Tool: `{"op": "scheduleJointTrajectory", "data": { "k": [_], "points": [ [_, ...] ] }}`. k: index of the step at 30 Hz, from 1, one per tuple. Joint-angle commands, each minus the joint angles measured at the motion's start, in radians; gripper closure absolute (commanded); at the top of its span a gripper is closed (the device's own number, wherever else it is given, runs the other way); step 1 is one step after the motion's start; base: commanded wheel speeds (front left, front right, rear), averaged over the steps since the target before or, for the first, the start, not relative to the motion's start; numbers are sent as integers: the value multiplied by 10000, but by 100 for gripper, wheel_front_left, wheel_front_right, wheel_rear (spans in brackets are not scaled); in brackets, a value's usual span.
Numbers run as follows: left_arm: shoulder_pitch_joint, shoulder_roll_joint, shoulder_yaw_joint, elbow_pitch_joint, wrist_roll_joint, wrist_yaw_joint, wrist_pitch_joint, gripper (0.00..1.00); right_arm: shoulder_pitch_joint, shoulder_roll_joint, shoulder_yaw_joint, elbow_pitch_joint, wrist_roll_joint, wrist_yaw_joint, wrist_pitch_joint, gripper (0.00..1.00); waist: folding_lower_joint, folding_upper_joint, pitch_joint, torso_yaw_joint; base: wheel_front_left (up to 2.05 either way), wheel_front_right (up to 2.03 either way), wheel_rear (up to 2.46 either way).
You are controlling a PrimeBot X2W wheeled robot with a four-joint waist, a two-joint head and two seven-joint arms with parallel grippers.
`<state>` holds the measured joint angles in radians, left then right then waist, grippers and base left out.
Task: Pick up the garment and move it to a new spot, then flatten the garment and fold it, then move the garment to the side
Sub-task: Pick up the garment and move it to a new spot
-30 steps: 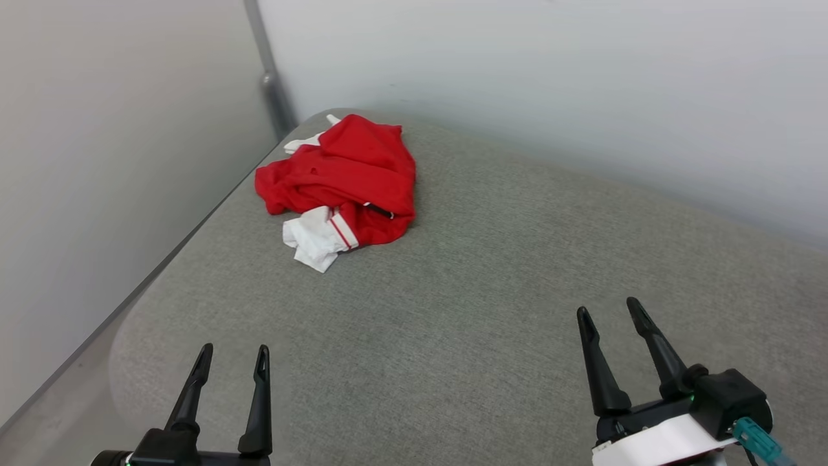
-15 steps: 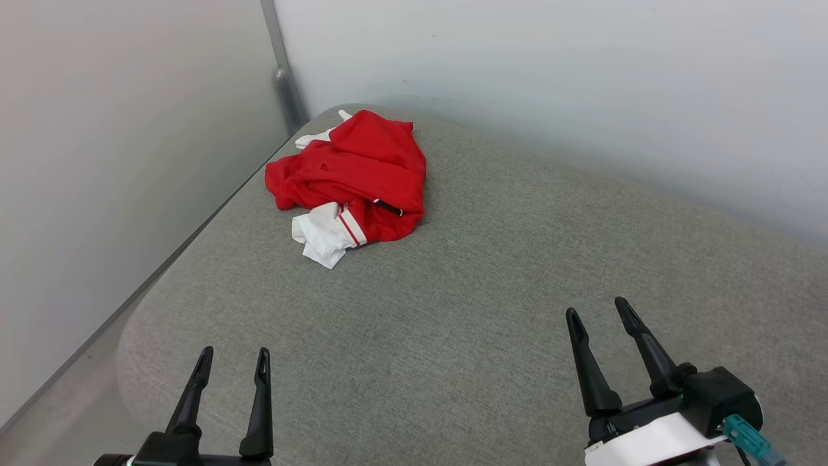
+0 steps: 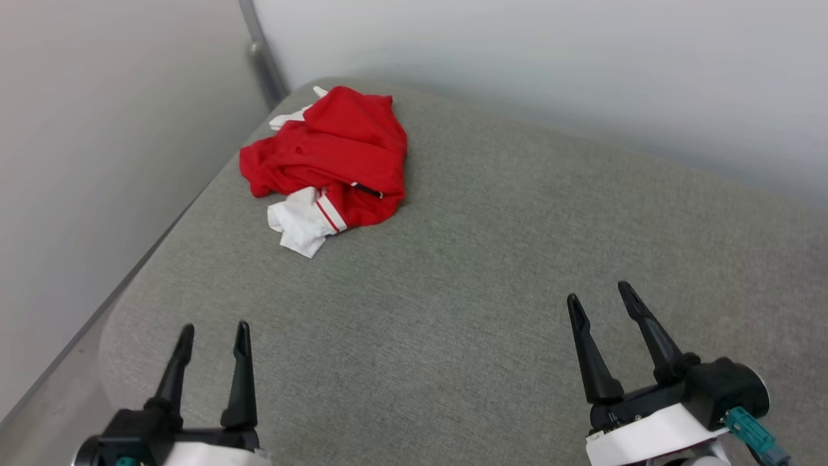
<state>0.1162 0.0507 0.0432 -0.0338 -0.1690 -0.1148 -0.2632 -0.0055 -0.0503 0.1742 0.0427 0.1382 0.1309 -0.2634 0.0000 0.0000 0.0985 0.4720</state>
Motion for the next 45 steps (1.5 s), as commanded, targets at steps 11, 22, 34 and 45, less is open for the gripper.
{"op": "scheduleJointTrajectory", "data": {
  "k": [11, 22, 34, 45],
  "points": [
    [-2899, 656, 381, 1706, -1090, -149, -24, 0, -504, -770, -67, -1146, -1278, -3, -21, 0, 0, 0, 2656, -937, 0, 0, 0],
    [-6739, 3901, -415, 3825, -4455, -149, 3123, 0, -276, -1613, -629, -2957, -1800, -3, 407, 0, 0, 0, 4330, -1456, 0, 0, 0],
    [-10034, 6563, -1299, 5920, -7653, -151, 8270, 0, -197, -1934, -849, -4503, -2333, -3, 954, 0, 0, 0, 6209, -2315, 0, 0, 0],
    [-10947, 6530, -2348, 7913, -7634, -146, 8491, 85, -97, -1799, -952, -4386, -2653, -9, 863, 0, 0, 0, 6759, -2584, 0, 0, 0]
  ]
}}
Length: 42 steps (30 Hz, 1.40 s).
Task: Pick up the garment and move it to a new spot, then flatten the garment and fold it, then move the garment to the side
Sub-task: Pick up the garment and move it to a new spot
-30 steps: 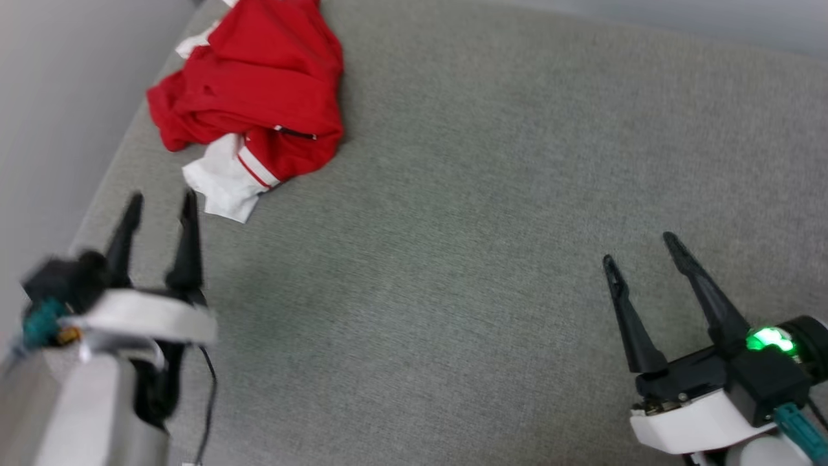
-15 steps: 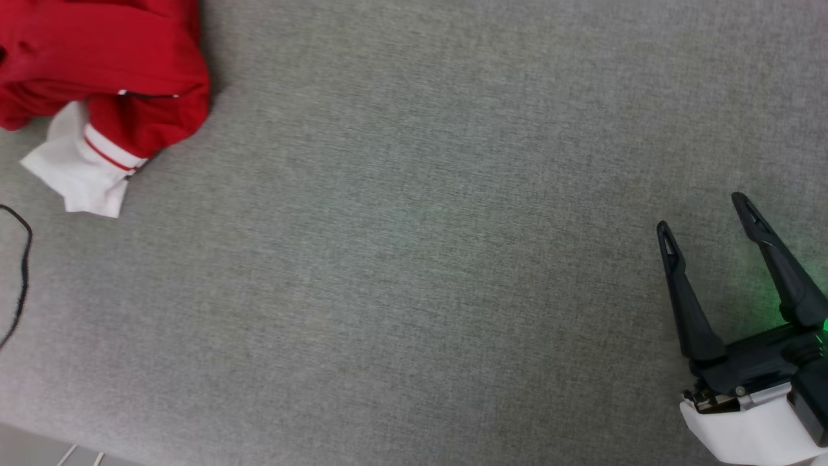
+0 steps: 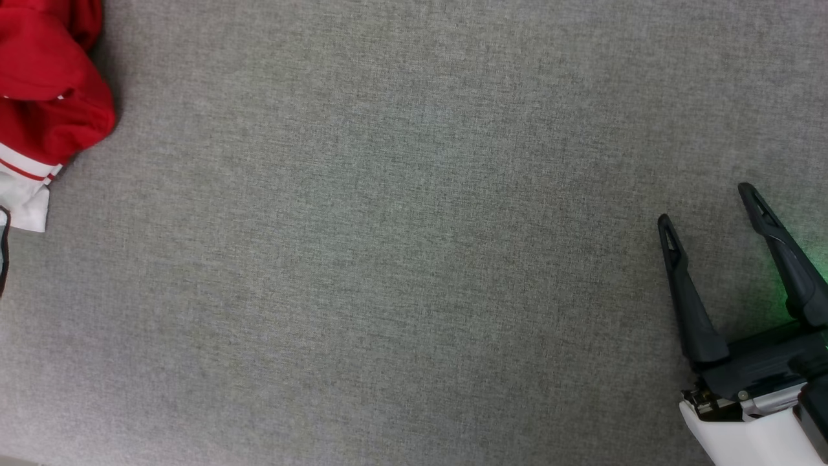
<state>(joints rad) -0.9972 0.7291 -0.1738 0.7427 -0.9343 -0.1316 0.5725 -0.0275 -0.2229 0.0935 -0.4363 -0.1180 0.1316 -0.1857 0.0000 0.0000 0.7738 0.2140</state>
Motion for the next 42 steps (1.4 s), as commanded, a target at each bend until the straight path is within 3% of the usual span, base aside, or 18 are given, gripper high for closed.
{"op": "scheduleJointTrajectory", "data": {
  "k": [1, 5, 9, 14, 22, 28, 36, 42],
  "points": [
    [221, -318, -353, 128, -81, 22, 258, 100, 146, -47, -160, 432, -123, -17, 67, 0, 0, 0, 13, 1, 0, 0, 0],
    [290, -240, -709, 71, -322, 25, -165, 100, 202, 14, -221, 536, -227, -17, 76, 0, 0, 0, -66, 82, 0, 0, 0],
    [48, 184, -926, -249, -649, 23, -1312, 100, 49, 382, -351, 783, -270, -15, -42, 0, 0, 0, -593, 102, 0, 0, 0],
    [-198, 1146, -1605, -1525, -483, 21, -2692, 100, -183, 1008, -388, 1675, -190, -12, -374, 0, 0, 0, -1957, -245, 0, 0, 0],
    [-614, 1823, -2753, -3265, 96, 18, -3560, 100, -352, 1567, -340, 3114, 214, -12, -725, 0, 0, 0, -3662, -934, 0, 0, 0],
    [-968, 1479, -3816, -4694, 609, 17, -3810, 100, -550, 1720, -197, 3821, 492, -12, -792, 0, 0, 0, -4509, -1558, 0, 0, 0],
    [-1299, 168, -5092, -5787, 1565, 21, -4287, 100, -597, 1741, -136, 3895, 1107, -12, -794, 0, 0, 0, -5068, -2711, 0, 0, 0],
    [-1310, -406, -5702, -6013, 2494, 53, -5050, 100, -654, 1741, -135, 3873, 1393, -12, -795, 0, 0, 0, -5082, -3645, 0, 0, 0]
  ]
}}
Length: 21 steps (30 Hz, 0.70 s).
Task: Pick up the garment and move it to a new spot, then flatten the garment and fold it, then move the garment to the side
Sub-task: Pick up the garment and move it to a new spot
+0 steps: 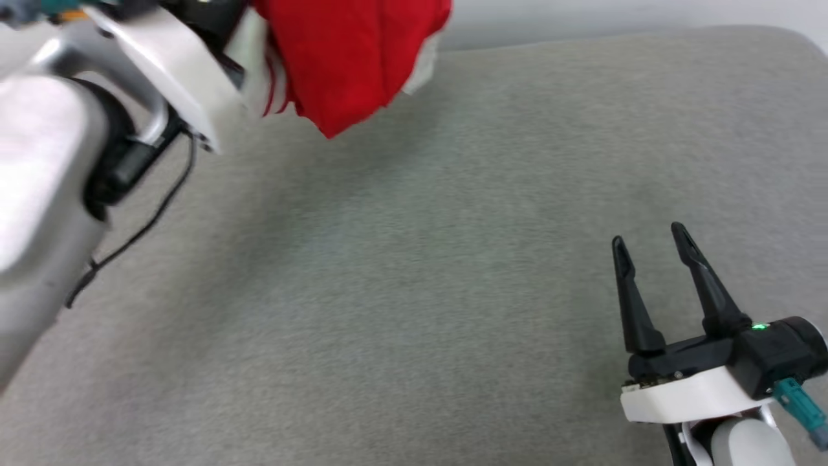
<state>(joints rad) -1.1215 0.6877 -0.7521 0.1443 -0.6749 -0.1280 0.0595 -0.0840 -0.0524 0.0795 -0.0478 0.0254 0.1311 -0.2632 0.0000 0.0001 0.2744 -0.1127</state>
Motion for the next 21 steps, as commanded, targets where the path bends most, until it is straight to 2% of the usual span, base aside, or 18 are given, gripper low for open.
{"op": "scheduleJointTrajectory", "data": {
  "k": [1, 4, 7, 12, 16, 17, 18, 19, 21],
  "points": [
    [37, -72, -60, -19, 57, 12, -126, 100, -74, 37, -38, -9, 113, -6, -21, 0, 0, -1, -75, -542, 0, 0, 0],
    [405, -399, -595, 15, 704, 3, -876, 100, 16, 38, -143, -69, 390, -5, -21, 0, 0, -1, -43, -895, 0, 0, 0],
    [1185, -962, -1147, 315, 802, 41, -1445, 100, 141, 36, -109, -92, 533, -5, -22, 0, 0, -1, -60, -1037, 0, 0, 0],
    [2696, -1827, -2772, 1053, 1342, 14, -1993, 100, 185, 36, -145, 35, 570, -6, -22, 0, 0, -1, -262, -1050, 0, 0, 0],
    [3826, -2545, -3847, 1692, 1322, -5, -2383, 100, 208, 39, 53, 38, 707, -5, -22, 0, 0, -1, -472, -863, 0, 0, 0],
    [4049, -2704, -4003, 1853, 1286, -8, -2472, 78, 241, 39, 121, 65, 709, -5, -22, 0, 0, -1, -507, -792, 0, 0, 0],
    [4237, -2824, -4174, 2007, 1320, -8, -2547, 30, 241, 28, 126, 82, 638, -5, -22, 0, 0, -1, -535, -708, 0, 0, 0],
    [4388, -2936, -4309, 2143, 1347, -10, -2607, 0, 228, 22, 105, 97, 610, -6, -22, 0, 0, -1, -583, -612, 0, 0, 0],
    [4651, -3142, -4422, 2370, 1307, 3, -2757, 0, 262, 29, 88, 145, 544, -6, -23, 0, 0, -1, -735, -412, 0, 0, 0]
  ]
}}
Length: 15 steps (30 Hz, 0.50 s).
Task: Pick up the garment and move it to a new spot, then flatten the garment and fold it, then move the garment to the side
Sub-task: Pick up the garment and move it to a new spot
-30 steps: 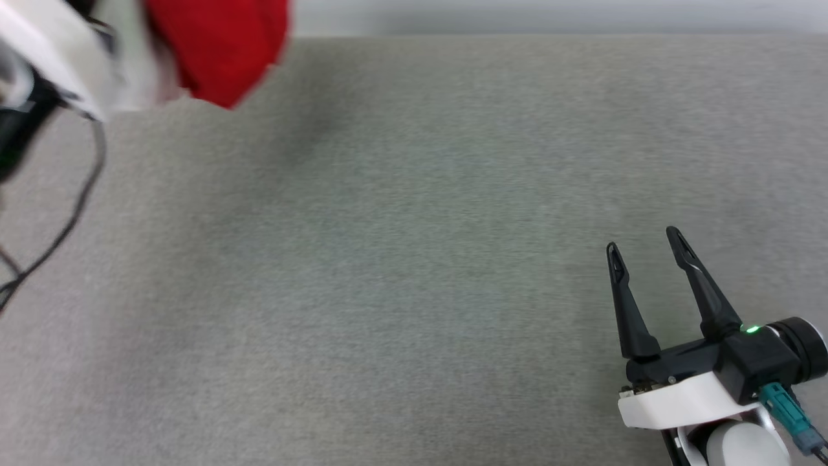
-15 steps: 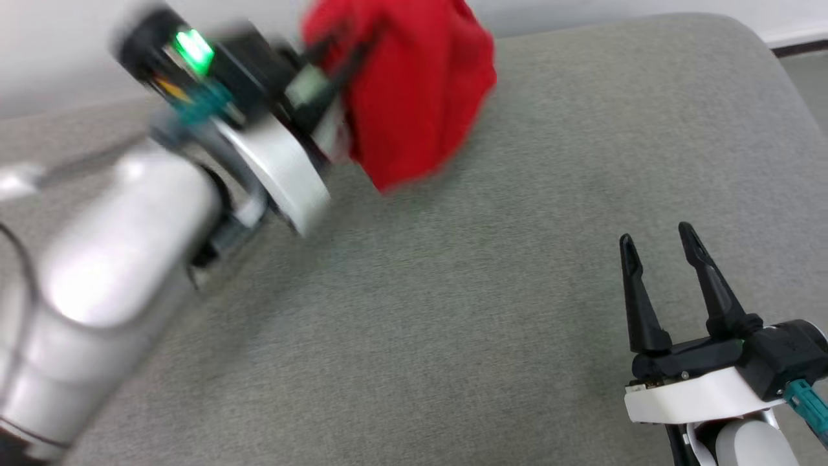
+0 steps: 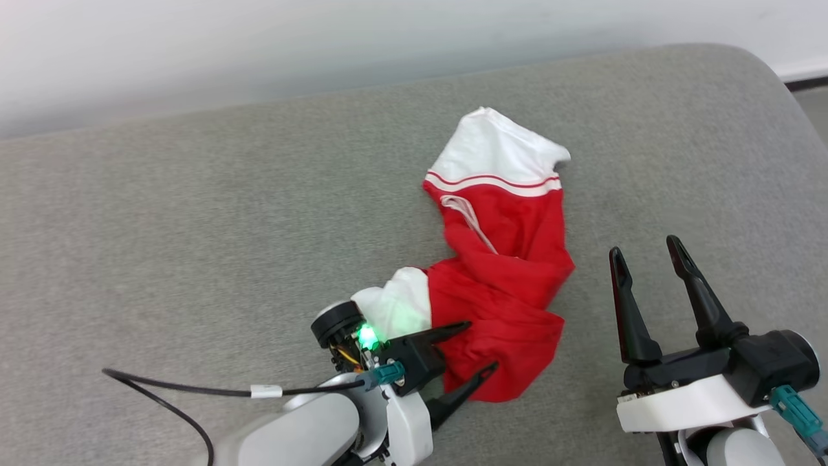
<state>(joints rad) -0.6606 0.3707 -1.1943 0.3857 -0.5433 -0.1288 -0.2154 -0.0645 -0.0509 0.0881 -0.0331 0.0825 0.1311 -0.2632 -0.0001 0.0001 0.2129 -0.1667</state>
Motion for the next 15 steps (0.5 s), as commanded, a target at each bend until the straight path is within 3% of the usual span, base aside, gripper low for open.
{"op": "scheduleJointTrajectory", "data": {
  "k": [1, 8, 15],
  "points": [
    [118, -40, 26, 18, -22, 62, -107, 0, 90, 13, -35, 26, -28, -6, -23, 0, 1, -1, -192, 234, 0, 0, 0],
    [689, 135, 971, -451, -281, 765, -464, 0, 299, 12, -117, 71, -216, -6, -23, 0, 1, -1, -796, 1015, 0, 0, 0],
    [1833, 751, 3552, -2163, -600, 1930, -495, 0, 503, 14, -338, -174, -121, -6, -21, 0, 1, -1, -1255, 1786, 0, 0, 0]
  ]
}}
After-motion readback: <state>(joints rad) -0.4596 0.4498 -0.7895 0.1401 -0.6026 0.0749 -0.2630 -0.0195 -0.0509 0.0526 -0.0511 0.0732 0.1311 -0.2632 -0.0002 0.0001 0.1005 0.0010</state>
